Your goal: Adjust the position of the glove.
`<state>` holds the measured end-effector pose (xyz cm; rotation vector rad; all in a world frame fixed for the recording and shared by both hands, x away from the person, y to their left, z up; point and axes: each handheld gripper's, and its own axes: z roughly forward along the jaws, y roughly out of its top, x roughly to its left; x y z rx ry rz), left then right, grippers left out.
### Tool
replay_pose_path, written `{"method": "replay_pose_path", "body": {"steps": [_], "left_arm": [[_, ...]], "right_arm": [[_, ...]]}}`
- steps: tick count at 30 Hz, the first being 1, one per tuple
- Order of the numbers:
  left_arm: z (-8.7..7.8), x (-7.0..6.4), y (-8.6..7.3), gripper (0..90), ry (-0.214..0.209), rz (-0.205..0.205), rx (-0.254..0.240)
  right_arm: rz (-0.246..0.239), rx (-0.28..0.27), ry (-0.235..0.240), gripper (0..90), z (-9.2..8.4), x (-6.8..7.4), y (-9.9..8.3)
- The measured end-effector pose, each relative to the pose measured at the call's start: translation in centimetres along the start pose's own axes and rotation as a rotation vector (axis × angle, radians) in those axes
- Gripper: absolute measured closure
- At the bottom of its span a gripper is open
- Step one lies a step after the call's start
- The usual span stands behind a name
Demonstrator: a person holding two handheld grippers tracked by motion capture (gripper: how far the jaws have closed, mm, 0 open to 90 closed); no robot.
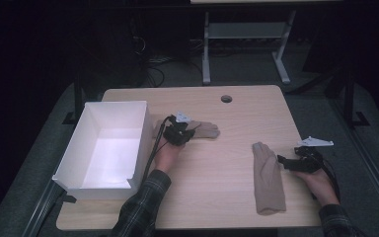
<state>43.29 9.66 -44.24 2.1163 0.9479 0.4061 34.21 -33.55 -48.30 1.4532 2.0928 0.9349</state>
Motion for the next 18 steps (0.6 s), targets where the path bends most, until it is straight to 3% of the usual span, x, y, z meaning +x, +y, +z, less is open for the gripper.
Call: {"method": "replay_pose_path", "body": {"steps": [8, 13, 18], "left_arm": [[1.8, 0.8, 0.3, 89.2, 0.03, -0.01, 0.021], [3.1, 0.9, -0.4, 89.2, 0.029, -0.003, 0.073], [3.4, 0.5, -0.5, 89.4, -0.005, -0.004, 0.074]], "right_arm": [[-0.001, 0.001, -0.001, 20.6, 0.0, 0.0, 0.0], [0.0, 0.001, -0.001, 20.6, 0.0, 0.0, 0.0], [0.0, 0.001, -0.001, 20.6, 0.0, 0.0, 0.0]]}}
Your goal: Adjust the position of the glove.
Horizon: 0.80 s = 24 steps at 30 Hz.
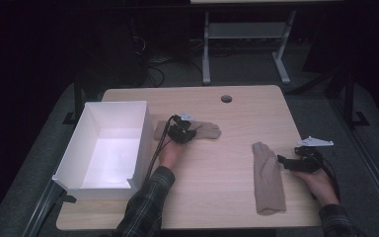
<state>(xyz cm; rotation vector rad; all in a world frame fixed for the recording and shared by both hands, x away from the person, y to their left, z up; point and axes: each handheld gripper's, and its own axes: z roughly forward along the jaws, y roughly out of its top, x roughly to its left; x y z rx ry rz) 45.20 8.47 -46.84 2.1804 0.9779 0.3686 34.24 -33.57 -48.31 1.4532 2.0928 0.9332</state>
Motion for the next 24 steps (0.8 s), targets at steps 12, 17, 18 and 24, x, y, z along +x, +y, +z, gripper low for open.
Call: {"method": "replay_pose_path", "body": {"steps": [12, 17, 18, 24], "left_arm": [[0.0, -3.2, -0.2, 89.4, -0.132, 0.03, 0.007], [0.2, -4.6, -0.2, 89.4, -0.178, 0.042, 0.009], [0.2, -4.6, -0.2, 89.4, -0.178, 0.042, 0.009], [0.4, -6.7, -0.2, 89.4, -0.241, 0.054, 0.006]], "right_arm": [[0.0, 0.0, 0.0, 20.6, 0.0, 0.0, 0.0], [0.0, 0.0, 0.0, 20.6, 0.0, 0.0, 0.0], [0.0, 0.0, 0.0, 20.6, 0.0, 0.0, 0.0], [0.0, 0.0, 0.0, 20.6, 0.0, 0.0, 0.0]]}}
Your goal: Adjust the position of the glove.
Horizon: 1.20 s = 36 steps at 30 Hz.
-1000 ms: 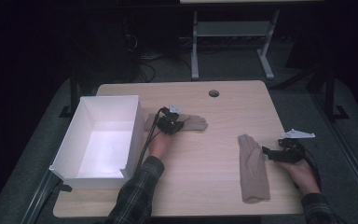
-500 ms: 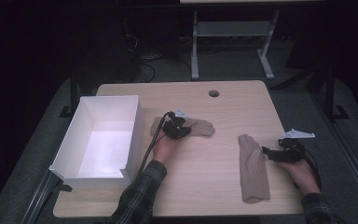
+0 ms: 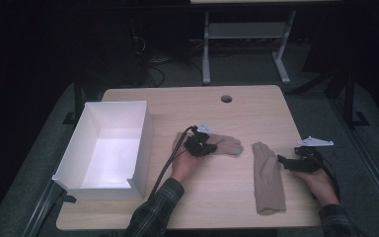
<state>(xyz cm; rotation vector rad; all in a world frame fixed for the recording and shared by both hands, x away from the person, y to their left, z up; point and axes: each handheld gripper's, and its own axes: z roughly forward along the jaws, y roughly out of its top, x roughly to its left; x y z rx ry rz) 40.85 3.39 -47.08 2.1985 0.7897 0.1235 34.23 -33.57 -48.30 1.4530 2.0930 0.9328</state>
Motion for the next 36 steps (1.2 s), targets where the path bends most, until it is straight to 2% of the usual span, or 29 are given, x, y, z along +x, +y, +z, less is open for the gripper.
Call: {"method": "replay_pose_path", "body": {"steps": [4, 7, 8, 13, 14, 15, 17, 19, 22, 24, 28, 32, 36], "left_arm": [[-0.1, -0.4, 0.1, 89.3, -0.011, 0.009, -0.001], [-0.8, -0.1, 0.3, 89.3, -0.004, 0.01, -0.009], [-1.6, 0.5, 0.4, 89.3, 0.016, -0.005, -0.028], [-3.7, 2.7, 0.4, 89.3, 0.109, -0.041, -0.052], [-3.7, 2.7, 0.4, 89.3, 0.109, -0.041, -0.052], [-4.1, 3.7, 0.2, 89.3, 0.146, -0.065, -0.05], [-4.2, 4.1, 0.0, 89.3, 0.157, -0.076, -0.043], [-4.1, 5.0, -0.4, 89.3, 0.185, -0.104, -0.036], [-3.7, 5.5, -0.7, 89.3, 0.197, -0.105, -0.01], [-3.4, 5.6, -1.0, 89.3, 0.197, -0.1, 0.014], [-3.4, 5.3, -1.1, 89.4, 0.204, -0.095, 0.022], [-3.7, 4.4, -1.3, 89.4, 0.212, -0.08, 0.058], [-4.2, 3.6, -1.6, 89.4, 0.203, -0.07, 0.084]], "right_arm": [[0.0, 0.0, 0.0, 20.6, 0.0, 0.0, 0.0], [0.0, 0.0, 0.0, 20.6, 0.0, 0.0, 0.0], [0.0, 0.0, 0.0, 20.6, 0.0, 0.0, 0.0], [0.0, 0.0, 0.0, 20.7, 0.0, 0.0, 0.0], [0.0, 0.0, 0.0, 20.7, 0.0, 0.0, 0.0], [0.0, 0.0, 0.0, 20.6, 0.0, 0.0, 0.0], [0.0, 0.0, 0.0, 20.7, 0.0, 0.0, 0.0], [0.0, 0.0, 0.0, 20.6, 0.0, 0.0, 0.0], [0.0, 0.0, 0.0, 20.6, 0.0, 0.0, 0.0], [0.0, 0.0, 0.0, 20.6, 0.0, 0.0, 0.0], [0.0, 0.0, 0.0, 20.6, 0.0, 0.0, 0.0], [0.0, 0.0, 0.0, 20.6, 0.0, 0.0, 0.0], [0.0, 0.0, 0.0, 20.7, 0.0, 0.0, 0.0]]}}
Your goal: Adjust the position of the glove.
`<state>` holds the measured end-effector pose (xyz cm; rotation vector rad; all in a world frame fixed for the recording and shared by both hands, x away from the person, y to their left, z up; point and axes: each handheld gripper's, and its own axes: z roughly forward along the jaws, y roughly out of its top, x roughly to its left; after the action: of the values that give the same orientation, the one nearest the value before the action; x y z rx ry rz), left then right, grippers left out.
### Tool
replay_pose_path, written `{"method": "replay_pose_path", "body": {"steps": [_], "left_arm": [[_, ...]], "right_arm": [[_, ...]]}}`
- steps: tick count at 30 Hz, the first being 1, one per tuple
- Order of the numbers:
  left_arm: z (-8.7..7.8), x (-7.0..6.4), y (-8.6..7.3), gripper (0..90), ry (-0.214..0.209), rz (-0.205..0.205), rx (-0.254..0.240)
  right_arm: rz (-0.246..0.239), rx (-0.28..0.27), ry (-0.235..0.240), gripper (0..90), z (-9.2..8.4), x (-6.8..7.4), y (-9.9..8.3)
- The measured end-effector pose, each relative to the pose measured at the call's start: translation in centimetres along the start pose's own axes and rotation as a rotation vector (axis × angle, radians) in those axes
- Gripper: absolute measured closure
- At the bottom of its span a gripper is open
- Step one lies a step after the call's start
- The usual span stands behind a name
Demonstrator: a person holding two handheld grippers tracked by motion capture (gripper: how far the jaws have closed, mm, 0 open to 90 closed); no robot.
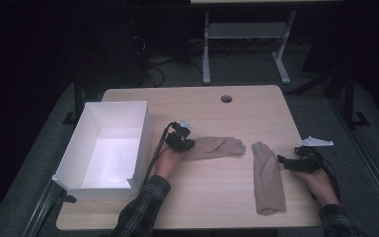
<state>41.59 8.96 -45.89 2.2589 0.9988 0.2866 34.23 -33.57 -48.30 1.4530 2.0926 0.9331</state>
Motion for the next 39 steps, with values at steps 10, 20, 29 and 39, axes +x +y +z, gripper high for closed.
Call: {"method": "replay_pose_path", "body": {"steps": [10, 20, 29, 39], "left_arm": [[-1.9, -1.6, -1.9, 89.4, -0.051, 0.038, 0.047], [-3.6, -3.7, -4.0, 89.4, -0.104, 0.078, 0.062], [-4.7, -4.9, -5.9, 89.3, -0.191, 0.061, 0.047], [-5.2, -7.5, -6.8, 89.2, -0.254, 0.127, 0.053]], "right_arm": [[0.0, 0.0, 0.0, 20.6, 0.0, 0.0, 0.0], [-0.001, 0.0, 0.0, 20.6, 0.0, 0.0, 0.0], [-0.001, 0.0, 0.0, 20.6, 0.0, 0.0, 0.0], [0.0, 0.0, 0.0, 20.6, 0.0, 0.0, 0.0]]}}
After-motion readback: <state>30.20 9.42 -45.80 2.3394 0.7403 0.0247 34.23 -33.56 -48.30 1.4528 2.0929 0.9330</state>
